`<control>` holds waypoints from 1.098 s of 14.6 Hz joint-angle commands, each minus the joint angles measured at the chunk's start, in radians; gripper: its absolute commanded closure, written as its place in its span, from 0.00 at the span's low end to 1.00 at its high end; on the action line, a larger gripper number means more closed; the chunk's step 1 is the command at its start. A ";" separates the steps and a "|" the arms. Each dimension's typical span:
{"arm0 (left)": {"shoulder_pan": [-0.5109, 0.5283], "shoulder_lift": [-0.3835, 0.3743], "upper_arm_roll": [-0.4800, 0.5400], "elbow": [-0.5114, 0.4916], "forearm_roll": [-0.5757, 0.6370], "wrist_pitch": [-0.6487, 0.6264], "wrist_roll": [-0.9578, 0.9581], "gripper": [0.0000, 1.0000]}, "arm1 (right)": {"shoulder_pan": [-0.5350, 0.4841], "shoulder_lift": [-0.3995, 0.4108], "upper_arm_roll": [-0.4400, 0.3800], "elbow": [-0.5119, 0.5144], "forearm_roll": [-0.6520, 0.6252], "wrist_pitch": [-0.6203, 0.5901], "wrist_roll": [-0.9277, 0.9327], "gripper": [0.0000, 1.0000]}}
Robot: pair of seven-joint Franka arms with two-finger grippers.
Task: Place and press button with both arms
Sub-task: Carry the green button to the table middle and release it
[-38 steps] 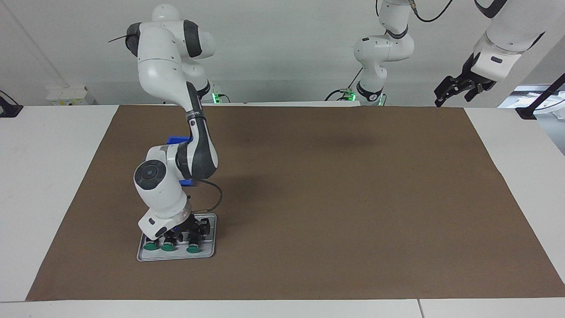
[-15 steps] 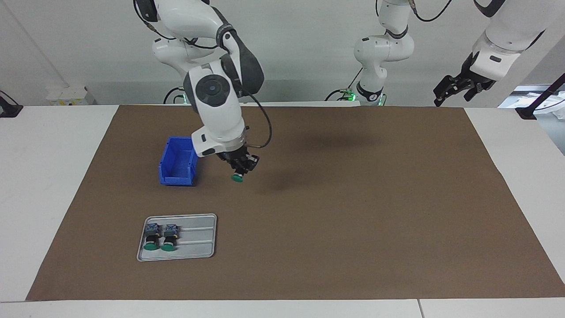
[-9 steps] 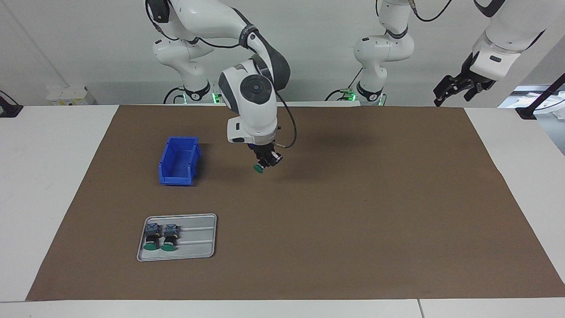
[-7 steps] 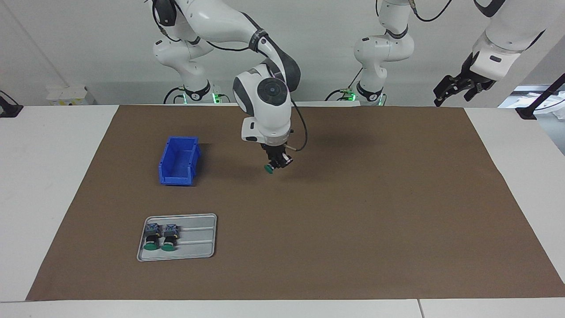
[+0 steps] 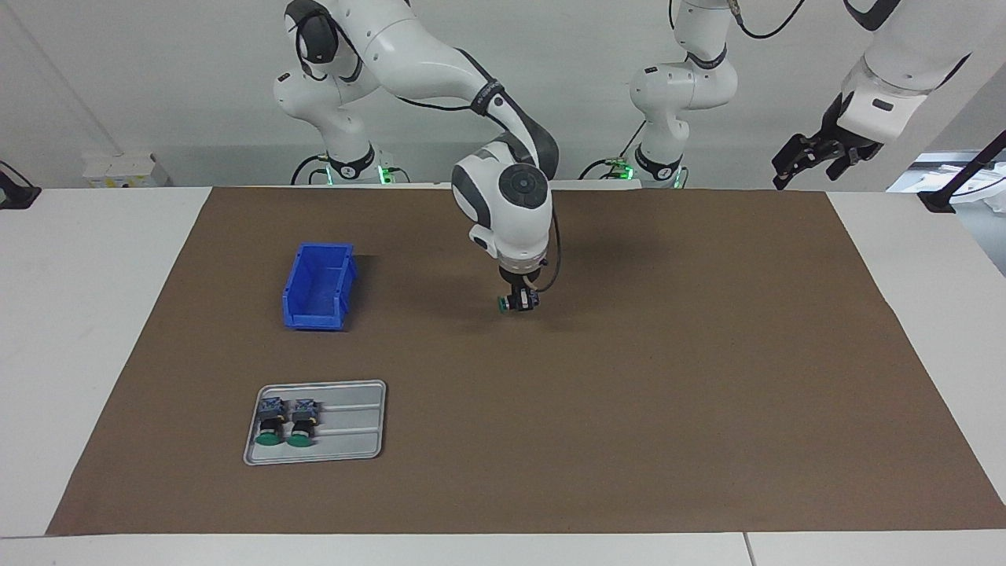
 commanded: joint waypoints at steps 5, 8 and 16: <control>0.005 -0.025 0.004 -0.036 -0.001 0.064 0.050 0.00 | -0.007 -0.022 -0.002 -0.085 0.007 0.060 0.039 0.85; 0.003 -0.008 0.008 -0.024 -0.003 0.063 0.054 0.00 | -0.005 -0.027 -0.002 -0.113 0.010 0.107 0.041 0.80; 0.005 0.067 0.011 0.036 0.002 0.049 0.054 0.00 | -0.030 -0.028 -0.005 -0.049 0.004 0.028 -0.016 0.02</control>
